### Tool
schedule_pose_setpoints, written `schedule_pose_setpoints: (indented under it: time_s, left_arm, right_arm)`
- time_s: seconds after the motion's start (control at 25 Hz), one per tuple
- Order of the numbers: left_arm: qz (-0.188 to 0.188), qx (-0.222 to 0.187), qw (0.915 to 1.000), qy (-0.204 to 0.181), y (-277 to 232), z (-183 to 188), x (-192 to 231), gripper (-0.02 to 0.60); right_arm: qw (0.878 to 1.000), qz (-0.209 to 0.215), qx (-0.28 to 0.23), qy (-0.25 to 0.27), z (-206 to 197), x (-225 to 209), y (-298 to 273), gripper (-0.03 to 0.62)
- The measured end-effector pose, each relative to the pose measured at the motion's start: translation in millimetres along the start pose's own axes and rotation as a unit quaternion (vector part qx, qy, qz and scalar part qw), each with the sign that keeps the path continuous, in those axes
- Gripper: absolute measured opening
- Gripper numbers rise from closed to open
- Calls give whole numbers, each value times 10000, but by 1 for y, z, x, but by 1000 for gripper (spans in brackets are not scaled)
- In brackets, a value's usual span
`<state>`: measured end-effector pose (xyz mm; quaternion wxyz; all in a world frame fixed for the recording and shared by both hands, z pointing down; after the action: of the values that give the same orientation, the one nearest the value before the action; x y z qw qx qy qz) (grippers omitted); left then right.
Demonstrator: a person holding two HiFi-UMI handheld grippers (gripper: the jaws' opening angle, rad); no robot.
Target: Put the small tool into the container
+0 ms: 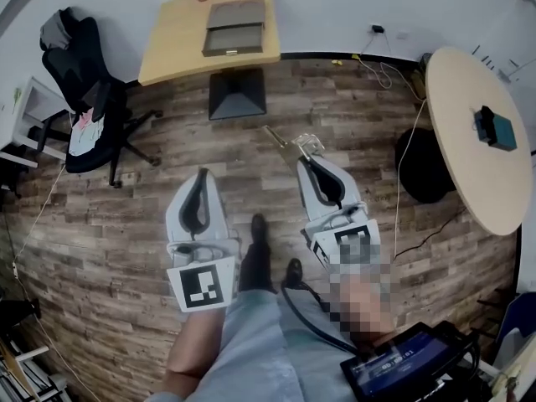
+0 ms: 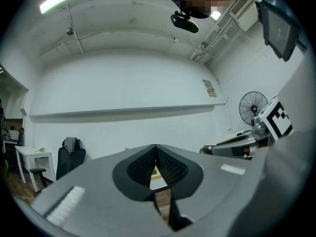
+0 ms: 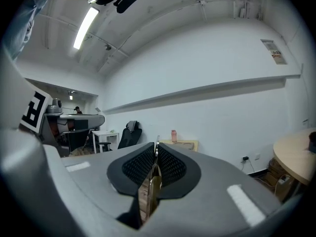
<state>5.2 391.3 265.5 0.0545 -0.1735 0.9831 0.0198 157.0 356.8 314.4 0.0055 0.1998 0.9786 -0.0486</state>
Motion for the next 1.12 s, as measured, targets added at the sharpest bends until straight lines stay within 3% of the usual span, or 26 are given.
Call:
schedule_pose_setpoints:
  time_s: [0.24,0.6,0.84,1.12]
  left_arm:
    - [36,-64,9999,140,-55,-9,79,9]
    - [-114,-603,9981,52,-117,24,162,9]
    - [-260,-696,9972,-39,-138,26,177,9]
    - [-472,-483,9977,28,-161,6,169,9]
  right_arm:
    - [9999,67,31,151,16,21,-93,28]
    - [9983,-154,-403,389,70,38,-178,28]
    - [9972,-332,-527,421,84,32,-198,28]
    - [9971,-537,-418,341,74,13,-206,28]
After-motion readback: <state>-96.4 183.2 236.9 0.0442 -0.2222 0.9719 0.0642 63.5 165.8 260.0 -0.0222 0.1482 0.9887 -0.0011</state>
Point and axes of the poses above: the fingertips, and each gripper's own axes: y backward along the fingers, x to its left, z out of its top, the point moved 1 cm from there along y, backward along the fingers, and after that the axes turned 13 degrees about -z, right-handed, at the moved point
